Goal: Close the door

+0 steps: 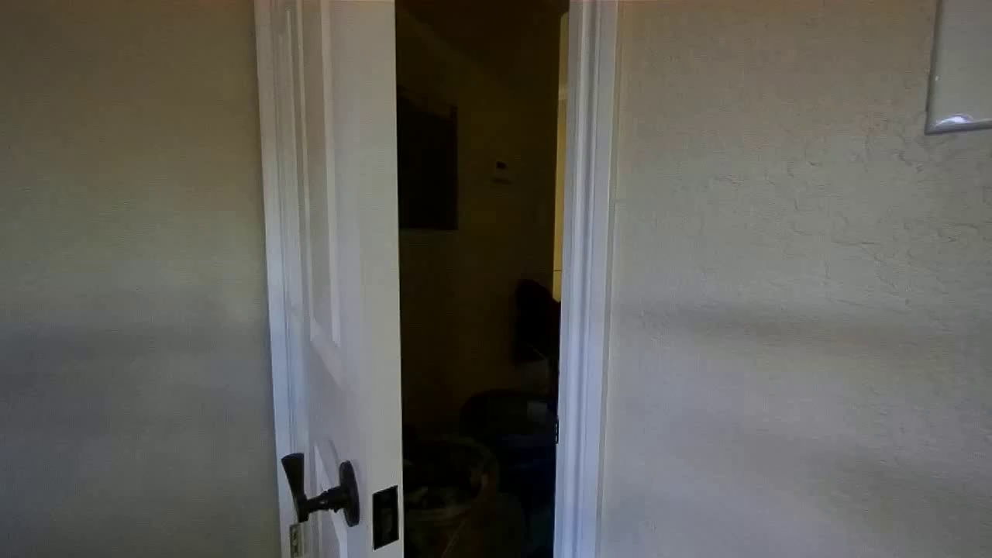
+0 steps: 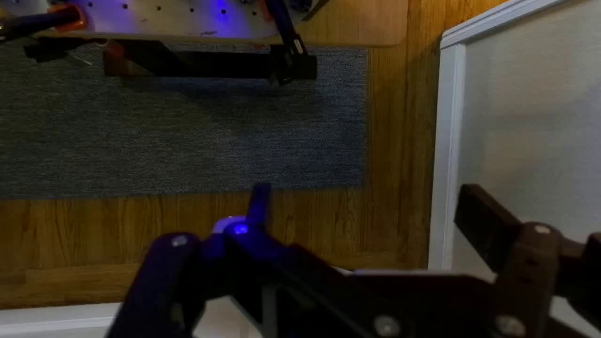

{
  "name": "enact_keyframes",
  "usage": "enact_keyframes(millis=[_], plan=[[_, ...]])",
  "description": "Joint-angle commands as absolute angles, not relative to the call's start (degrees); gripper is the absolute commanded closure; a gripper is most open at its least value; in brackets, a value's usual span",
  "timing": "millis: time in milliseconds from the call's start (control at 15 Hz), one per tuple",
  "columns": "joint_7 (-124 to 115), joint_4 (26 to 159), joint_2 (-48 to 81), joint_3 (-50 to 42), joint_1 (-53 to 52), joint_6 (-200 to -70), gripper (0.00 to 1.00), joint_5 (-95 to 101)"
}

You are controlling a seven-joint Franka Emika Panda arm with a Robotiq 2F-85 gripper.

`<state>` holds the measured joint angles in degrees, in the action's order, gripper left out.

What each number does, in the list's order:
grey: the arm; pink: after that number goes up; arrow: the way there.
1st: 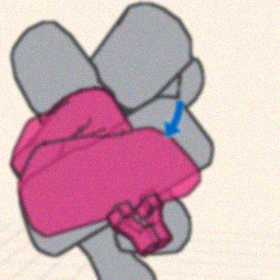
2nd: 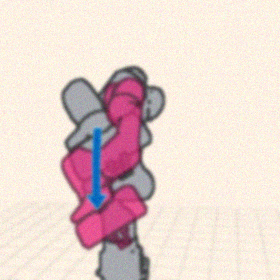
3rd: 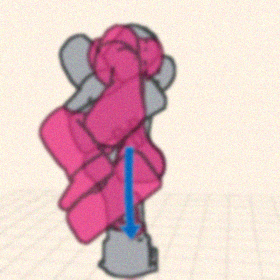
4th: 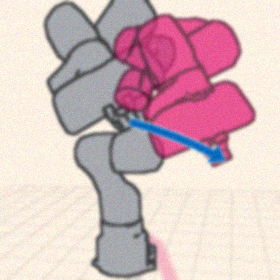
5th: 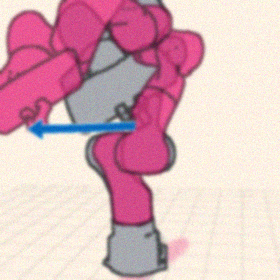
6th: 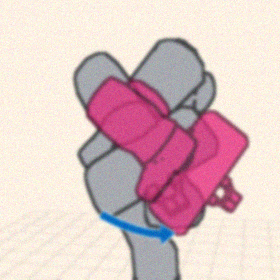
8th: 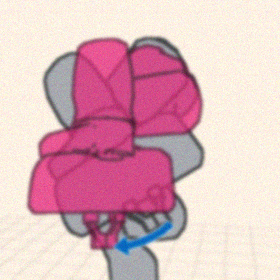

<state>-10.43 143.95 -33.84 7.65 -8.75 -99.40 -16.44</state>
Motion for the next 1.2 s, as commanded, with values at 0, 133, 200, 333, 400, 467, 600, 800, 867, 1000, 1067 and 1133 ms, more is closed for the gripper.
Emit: enact_keyframes(millis=[0, 133, 200, 333, 400, 467, 600, 800, 867, 1000, 1067, 1133], plan=[[-10.2, 143.9, -33.9, 8.1, -8.1, -99.2, 0.0, -16.7], [-10.2, 143.9, -33.9, 8.1, -8.1, -99.2, 0.0, -16.7], [-10.2, 143.9, -33.9, 8.1, -8.1, -99.2, 0.0, -16.7], [-10.2, 143.9, -33.9, 8.1, -8.1, -99.2, 0.0, -16.7], [-10.2, 143.9, -33.9, 8.1, -8.1, -99.2, 0.0, -16.7], [-10.2, 143.9, -33.9, 8.1, -8.1, -99.2, 0.0, -16.7], [-11.2, 143.6, -32.7, 8.4, -7.5, -99.9, 0.0, -16.0], [-15.0, 142.4, -29.2, 9.5, -5.2, -102.8, 0.0, -13.9], [-15.8, 141.7, -27.4, 9.4, -4.7, -104.1, 0.0, -13.6], [-17.7, 140.4, -24.1, 9.4, -3.8, -107.3, 0.0, -13.2], [-19.1, 139.7, -22.6, 9.3, -3.4, -109.3, 0.0, -13.2], [-20.1, 139.1, -21.3, 9.2, -3.1, -111.3, 0.0, -13.4]])
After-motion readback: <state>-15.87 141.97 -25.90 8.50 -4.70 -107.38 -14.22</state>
